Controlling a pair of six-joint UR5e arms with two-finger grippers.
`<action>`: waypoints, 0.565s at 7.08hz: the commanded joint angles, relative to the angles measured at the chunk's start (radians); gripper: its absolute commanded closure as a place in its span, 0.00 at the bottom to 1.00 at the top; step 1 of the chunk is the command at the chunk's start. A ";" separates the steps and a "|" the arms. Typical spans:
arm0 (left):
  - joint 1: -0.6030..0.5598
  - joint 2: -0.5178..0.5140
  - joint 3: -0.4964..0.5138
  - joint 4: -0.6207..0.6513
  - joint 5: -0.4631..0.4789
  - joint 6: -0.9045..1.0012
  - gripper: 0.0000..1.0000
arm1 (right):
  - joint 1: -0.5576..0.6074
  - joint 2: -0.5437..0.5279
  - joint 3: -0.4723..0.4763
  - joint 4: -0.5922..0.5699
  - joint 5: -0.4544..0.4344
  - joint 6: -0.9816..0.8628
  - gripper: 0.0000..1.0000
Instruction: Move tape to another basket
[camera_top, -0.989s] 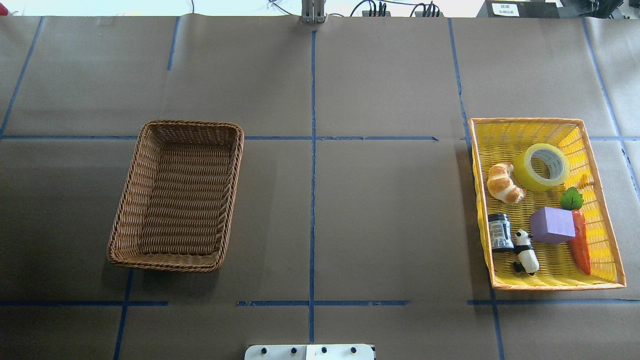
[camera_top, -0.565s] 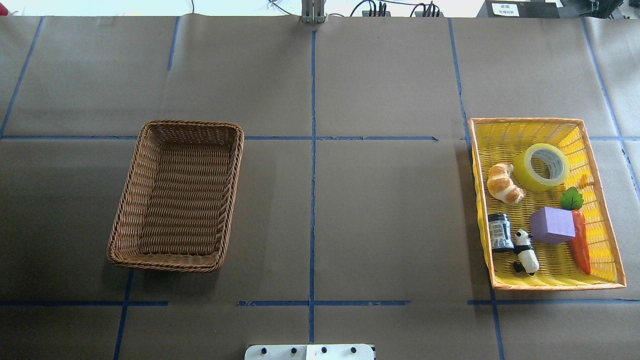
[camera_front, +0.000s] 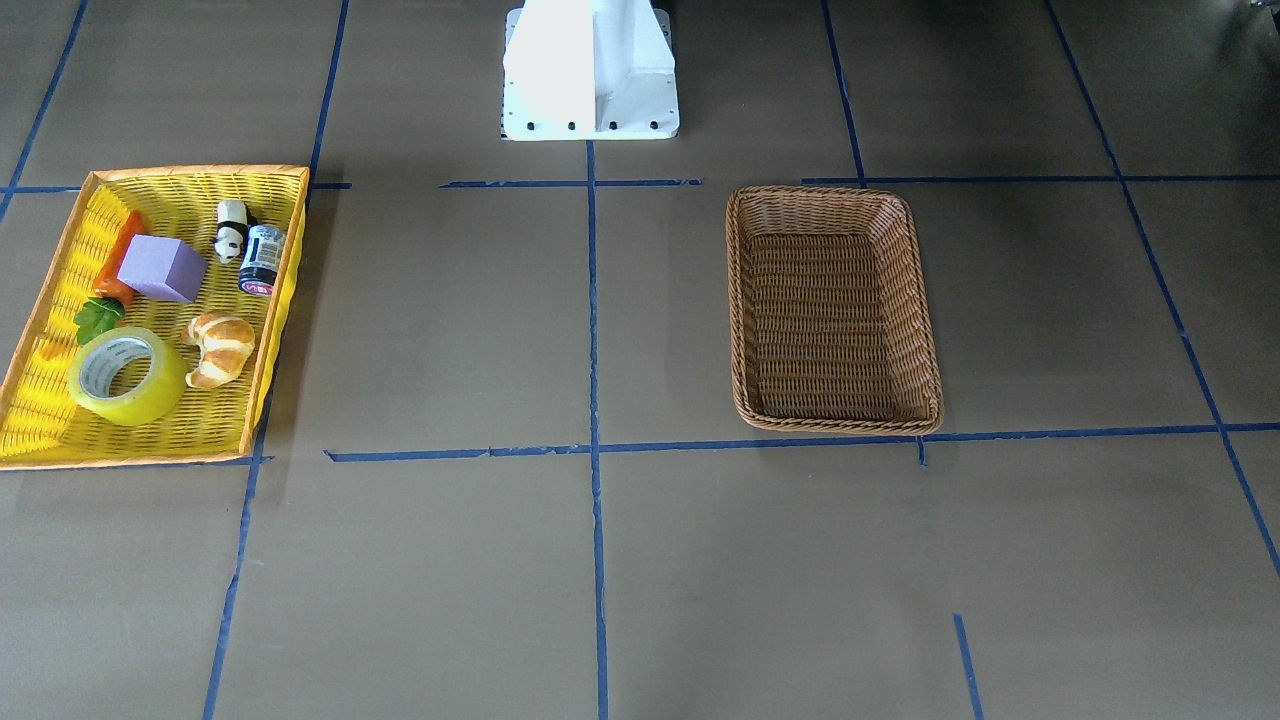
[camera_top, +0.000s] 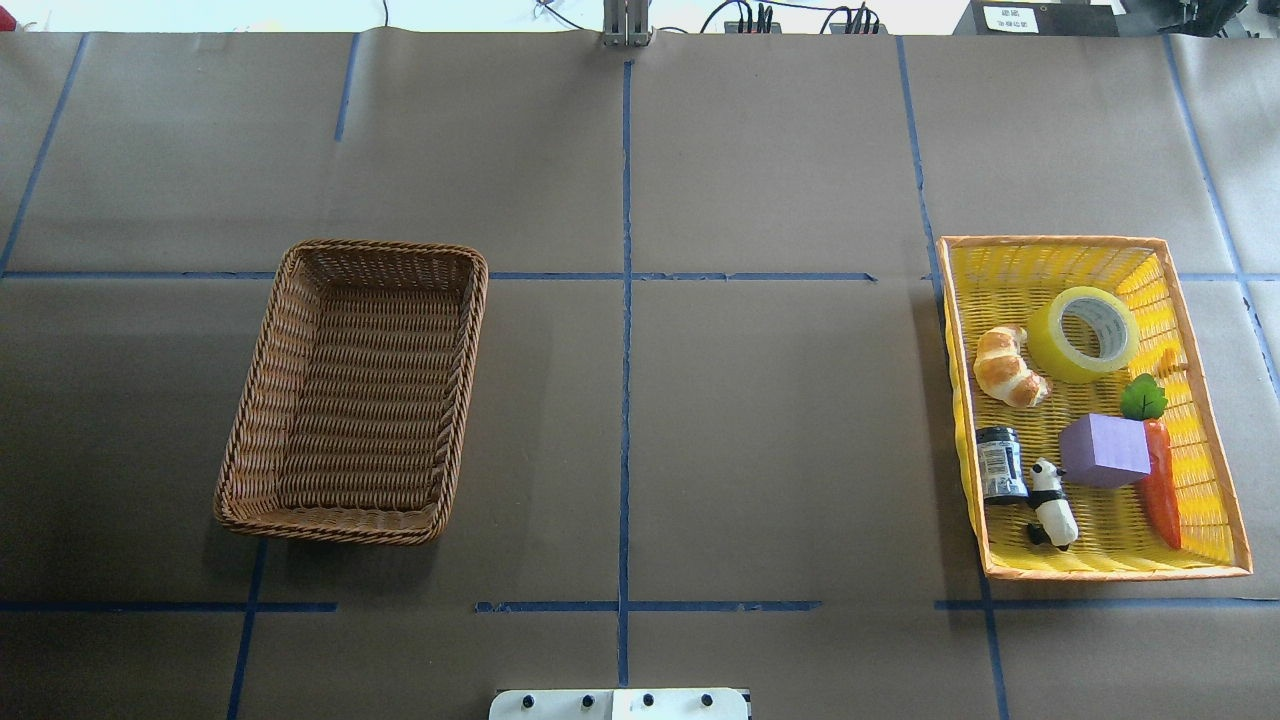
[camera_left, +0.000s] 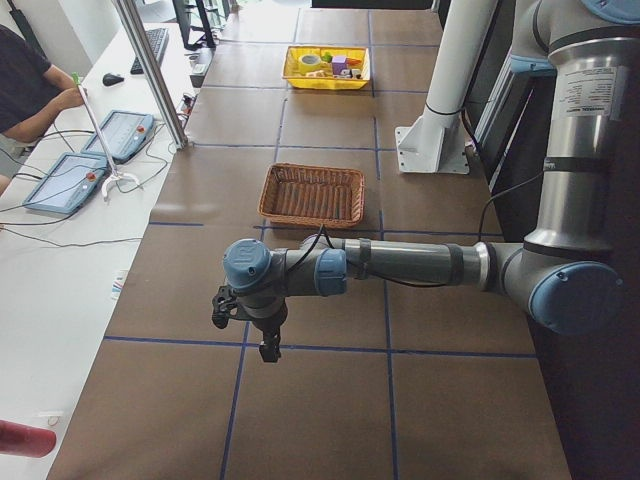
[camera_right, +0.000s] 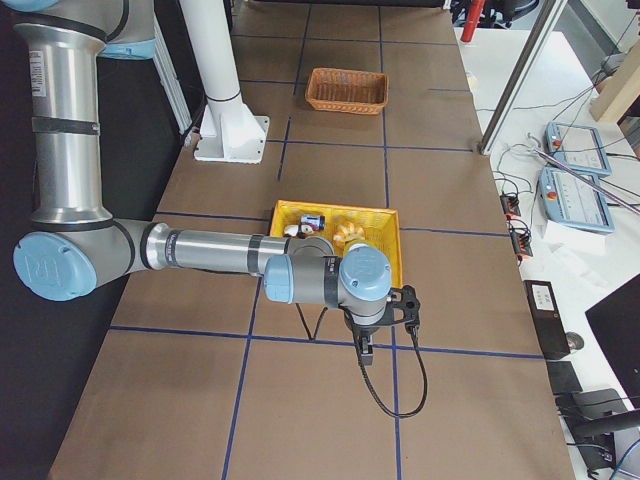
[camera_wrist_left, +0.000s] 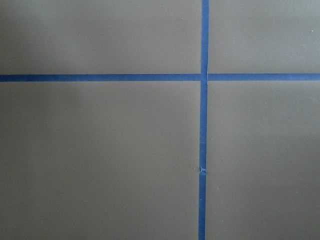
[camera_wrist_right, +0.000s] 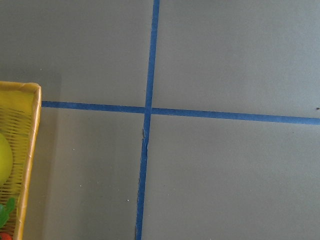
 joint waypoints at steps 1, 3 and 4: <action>0.000 -0.001 -0.027 0.000 -0.012 -0.001 0.00 | -0.016 0.009 0.016 0.001 -0.010 -0.003 0.00; 0.000 0.005 -0.062 0.000 -0.014 -0.004 0.00 | -0.098 0.041 0.101 -0.004 -0.015 0.000 0.00; 0.000 0.011 -0.082 0.002 -0.014 -0.004 0.00 | -0.164 0.036 0.175 -0.013 -0.027 0.032 0.00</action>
